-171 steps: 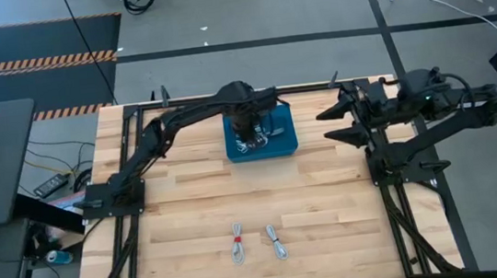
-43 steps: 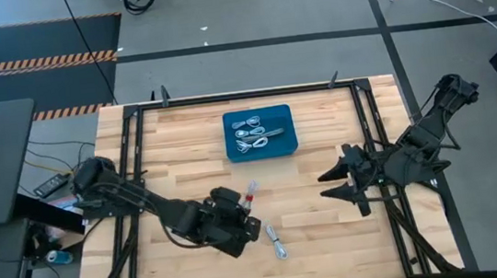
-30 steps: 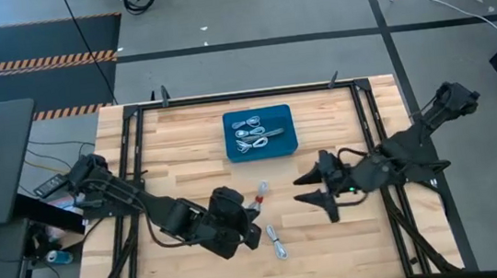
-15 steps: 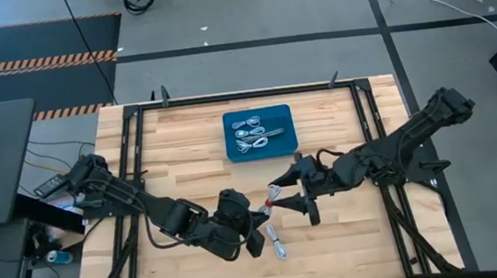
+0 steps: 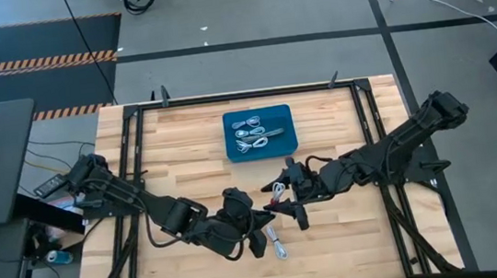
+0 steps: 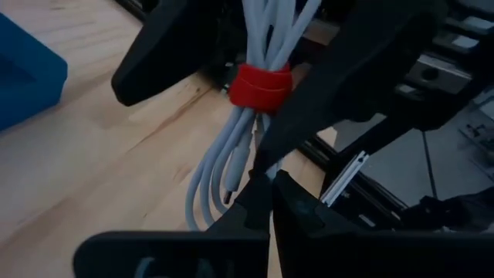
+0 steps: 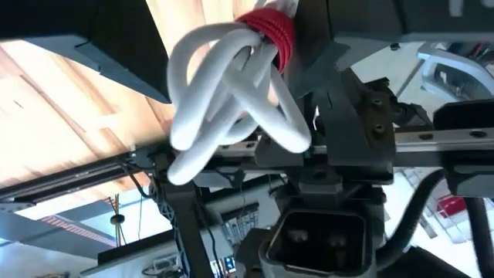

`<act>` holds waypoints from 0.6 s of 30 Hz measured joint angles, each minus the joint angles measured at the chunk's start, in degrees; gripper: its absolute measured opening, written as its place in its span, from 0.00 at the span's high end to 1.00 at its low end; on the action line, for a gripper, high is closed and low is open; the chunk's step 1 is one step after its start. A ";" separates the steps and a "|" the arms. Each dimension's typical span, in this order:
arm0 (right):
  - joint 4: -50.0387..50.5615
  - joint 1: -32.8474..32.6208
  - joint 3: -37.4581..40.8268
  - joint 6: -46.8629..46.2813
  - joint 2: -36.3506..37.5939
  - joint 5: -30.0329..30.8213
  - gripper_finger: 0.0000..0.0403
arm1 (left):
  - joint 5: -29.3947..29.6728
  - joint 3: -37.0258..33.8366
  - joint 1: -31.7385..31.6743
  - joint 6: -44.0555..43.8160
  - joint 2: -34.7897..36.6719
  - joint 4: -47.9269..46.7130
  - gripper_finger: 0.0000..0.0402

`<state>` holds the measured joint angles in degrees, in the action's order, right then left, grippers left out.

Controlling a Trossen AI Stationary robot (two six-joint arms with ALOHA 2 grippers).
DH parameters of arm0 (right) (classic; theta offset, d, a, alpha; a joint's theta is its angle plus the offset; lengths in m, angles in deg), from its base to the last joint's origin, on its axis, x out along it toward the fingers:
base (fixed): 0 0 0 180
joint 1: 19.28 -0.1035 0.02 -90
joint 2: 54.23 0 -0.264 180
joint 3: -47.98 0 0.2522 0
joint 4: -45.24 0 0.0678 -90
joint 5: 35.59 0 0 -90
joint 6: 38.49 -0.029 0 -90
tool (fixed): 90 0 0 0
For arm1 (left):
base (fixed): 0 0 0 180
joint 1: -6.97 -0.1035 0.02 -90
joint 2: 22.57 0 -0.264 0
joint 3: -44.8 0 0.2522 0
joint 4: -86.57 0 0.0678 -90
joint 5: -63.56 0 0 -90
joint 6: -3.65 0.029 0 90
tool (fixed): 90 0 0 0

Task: Pick and place USB-C Cables
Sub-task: Put the white charger cable into the blue bin

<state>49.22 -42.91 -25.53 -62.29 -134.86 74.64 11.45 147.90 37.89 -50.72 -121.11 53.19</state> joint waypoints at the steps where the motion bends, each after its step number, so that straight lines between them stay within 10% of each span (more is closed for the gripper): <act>1: -0.12 0.14 0.00 0.25 0.03 -0.16 0.38 | 0.01 0.00 0.00 0.05 0.01 0.04 0.99; 7: -2.22 0.22 0.02 1.98 1.93 -0.37 0.51 | 0.02 0.02 0.00 0.13 0.04 0.00 0.99; 13: -1.89 0.22 0.02 3.27 2.59 -3.36 0.93 | -0.17 0.02 0.00 0.03 0.04 0.04 0.99; 18: -1.70 0.25 0.02 3.68 2.59 -3.78 0.96 | -0.17 0.02 0.00 0.04 0.04 0.42 0.99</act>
<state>47.52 -42.66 -25.51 -58.61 -132.27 70.87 11.27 147.92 37.89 -50.68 -121.06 53.61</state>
